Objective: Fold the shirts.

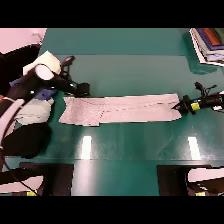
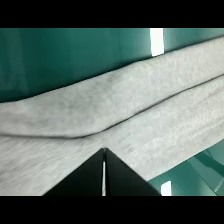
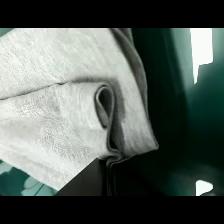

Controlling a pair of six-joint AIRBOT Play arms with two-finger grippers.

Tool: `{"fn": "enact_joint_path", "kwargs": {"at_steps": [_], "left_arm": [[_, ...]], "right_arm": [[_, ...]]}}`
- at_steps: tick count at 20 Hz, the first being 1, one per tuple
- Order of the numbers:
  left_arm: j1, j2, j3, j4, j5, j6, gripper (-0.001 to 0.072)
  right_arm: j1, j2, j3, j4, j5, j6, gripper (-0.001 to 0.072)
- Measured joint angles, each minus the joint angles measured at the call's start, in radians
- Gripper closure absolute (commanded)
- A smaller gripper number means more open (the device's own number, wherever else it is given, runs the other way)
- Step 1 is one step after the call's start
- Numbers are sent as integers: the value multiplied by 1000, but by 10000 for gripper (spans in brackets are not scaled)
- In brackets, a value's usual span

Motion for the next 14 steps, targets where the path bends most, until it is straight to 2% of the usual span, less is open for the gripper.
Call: {"fn": "enact_joint_path", "kwargs": {"at_steps": [7, 14], "left_arm": [[-198, -230, 116, -64, 101, -27, 688], [-299, -392, 283, -90, 107, -31, 688]], "right_arm": [[89, 160, 141, 29, 57, -6, 702], [331, 280, 352, 87, 83, 56, 702]]}}
